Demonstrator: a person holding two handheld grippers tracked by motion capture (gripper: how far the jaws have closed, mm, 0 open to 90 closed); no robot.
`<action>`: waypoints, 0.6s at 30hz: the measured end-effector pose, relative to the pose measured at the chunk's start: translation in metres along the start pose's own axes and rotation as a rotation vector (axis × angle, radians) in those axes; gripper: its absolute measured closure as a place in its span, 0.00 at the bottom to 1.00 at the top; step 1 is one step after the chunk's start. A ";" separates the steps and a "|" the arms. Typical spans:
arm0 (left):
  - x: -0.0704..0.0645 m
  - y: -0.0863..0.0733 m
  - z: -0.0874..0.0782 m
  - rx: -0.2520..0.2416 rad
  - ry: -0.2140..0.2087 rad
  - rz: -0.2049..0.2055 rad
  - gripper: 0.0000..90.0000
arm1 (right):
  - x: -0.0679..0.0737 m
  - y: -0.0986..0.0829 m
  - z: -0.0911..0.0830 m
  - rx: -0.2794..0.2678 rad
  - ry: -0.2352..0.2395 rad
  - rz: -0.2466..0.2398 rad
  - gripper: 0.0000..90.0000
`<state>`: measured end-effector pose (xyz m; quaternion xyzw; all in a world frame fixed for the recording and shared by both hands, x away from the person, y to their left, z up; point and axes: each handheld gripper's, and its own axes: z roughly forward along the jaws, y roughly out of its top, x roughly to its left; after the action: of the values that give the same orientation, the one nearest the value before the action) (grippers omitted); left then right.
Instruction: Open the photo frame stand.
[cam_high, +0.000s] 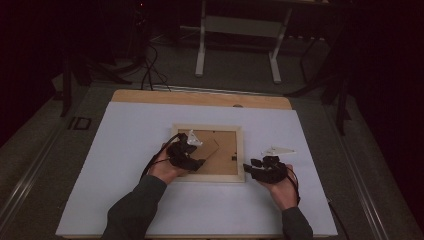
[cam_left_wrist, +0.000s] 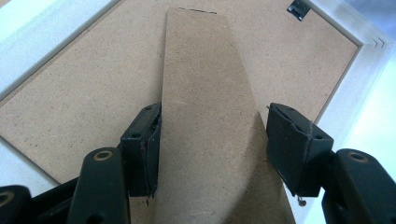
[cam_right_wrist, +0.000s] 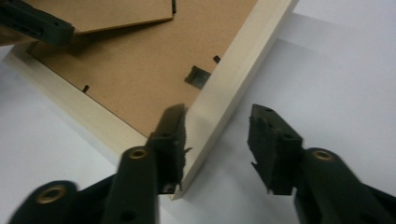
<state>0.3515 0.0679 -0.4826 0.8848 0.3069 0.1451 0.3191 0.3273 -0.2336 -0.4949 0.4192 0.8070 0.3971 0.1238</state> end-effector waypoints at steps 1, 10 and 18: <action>-0.001 0.000 -0.001 0.000 0.003 0.004 0.44 | 0.000 0.002 0.000 0.003 -0.001 0.002 0.66; -0.006 -0.002 -0.005 -0.018 0.031 0.026 0.44 | -0.005 0.022 0.009 0.029 -0.016 0.010 0.68; -0.011 -0.004 -0.007 -0.031 0.054 0.042 0.44 | -0.010 0.037 0.021 0.071 -0.030 0.003 0.69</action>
<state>0.3382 0.0665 -0.4803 0.8816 0.2946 0.1806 0.3214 0.3661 -0.2171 -0.4823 0.4307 0.8178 0.3622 0.1204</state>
